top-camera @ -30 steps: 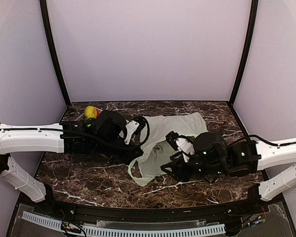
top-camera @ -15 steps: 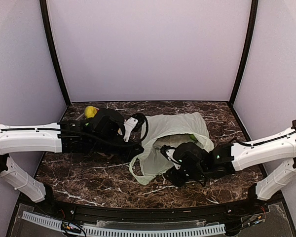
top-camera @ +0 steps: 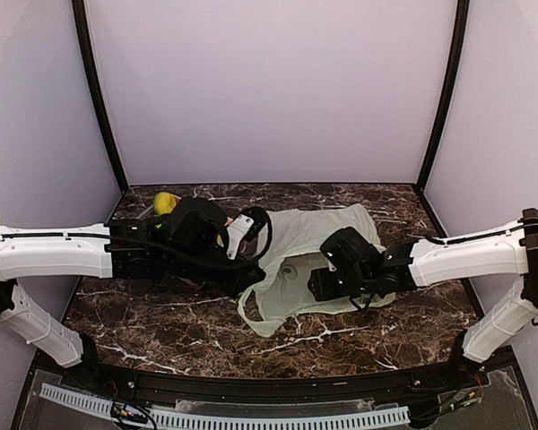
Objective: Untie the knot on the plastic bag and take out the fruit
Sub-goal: Adjust the takeout bag at the center of the board, then reach into the gripper in the takeout bag.
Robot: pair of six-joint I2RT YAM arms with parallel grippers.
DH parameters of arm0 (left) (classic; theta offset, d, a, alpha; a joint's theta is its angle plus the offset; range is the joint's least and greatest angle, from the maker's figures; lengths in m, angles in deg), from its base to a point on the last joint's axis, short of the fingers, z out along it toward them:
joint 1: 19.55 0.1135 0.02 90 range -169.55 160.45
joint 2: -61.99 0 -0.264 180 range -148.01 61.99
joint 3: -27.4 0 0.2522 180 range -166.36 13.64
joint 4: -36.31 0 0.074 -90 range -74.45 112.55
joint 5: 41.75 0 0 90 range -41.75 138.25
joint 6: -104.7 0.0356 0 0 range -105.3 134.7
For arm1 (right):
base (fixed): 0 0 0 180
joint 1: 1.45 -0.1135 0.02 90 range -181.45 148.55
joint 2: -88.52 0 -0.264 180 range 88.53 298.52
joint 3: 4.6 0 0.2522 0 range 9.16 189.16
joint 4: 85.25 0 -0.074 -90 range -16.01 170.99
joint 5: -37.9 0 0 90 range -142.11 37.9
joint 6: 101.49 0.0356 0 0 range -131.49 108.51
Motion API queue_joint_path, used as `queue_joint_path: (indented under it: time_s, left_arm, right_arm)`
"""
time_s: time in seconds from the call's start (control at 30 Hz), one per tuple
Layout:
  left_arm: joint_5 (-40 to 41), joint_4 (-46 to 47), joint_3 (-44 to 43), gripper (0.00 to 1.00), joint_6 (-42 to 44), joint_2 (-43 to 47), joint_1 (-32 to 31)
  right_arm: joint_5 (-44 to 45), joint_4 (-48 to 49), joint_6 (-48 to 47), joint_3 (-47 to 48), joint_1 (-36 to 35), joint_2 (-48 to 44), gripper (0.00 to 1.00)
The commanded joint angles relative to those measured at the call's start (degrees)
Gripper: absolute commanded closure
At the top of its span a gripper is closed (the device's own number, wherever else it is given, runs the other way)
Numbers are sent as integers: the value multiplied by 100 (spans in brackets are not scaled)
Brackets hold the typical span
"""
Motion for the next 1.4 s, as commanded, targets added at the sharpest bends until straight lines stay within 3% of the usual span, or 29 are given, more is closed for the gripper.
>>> queue_joint_path:
  time_s: [0.0, 0.33, 0.5, 0.57, 0.63, 0.7, 0.83, 0.97, 1.2, 1.37]
  left_arm:
    - [-218, 168, -413, 99, 81, -18, -317]
    - [-640, 758, -2119, 99, 270, -1483, -1425]
    - [-926, 531, -3263, 99, 494, -2259, -1766]
    - [-880, 410, -3363, 93, 531, -2332, -1781]
    - [-792, 414, -3258, 75, 532, -2202, -1783]
    - [-596, 414, -3062, 42, 547, -1964, -1779]
    - [16, 126, -2645, 14, 522, -1421, -1650]
    - [242, -233, -2005, 3, 30, -820, -1147]
    - [210, -160, -332, 1, -672, -74, 72]
    - [-260, 340, 394, 1, -937, -28, 542]
  right_arm:
    - [-231, 784, 639, -151, 263, -31, 41]
    - [-1185, 1912, 610, -904, 346, -537, 18]
    - [-1717, 2267, 370, -1198, 337, -688, 11]
    - [-1865, 2315, 277, -1258, 337, -678, 9]
    - [-2014, 2356, 170, -1265, 337, -617, 8]
    - [-2169, 2399, 85, -1227, 333, -523, 7]
    - [-2446, 2466, -16, -1080, 338, -219, 7]
    - [-2651, 2639, -4, -1056, 335, 13, 7]
    - [-2672, 2661, -1, -946, 337, 241, 6]
    - [-2733, 2681, 12, -842, 335, 427, 6]
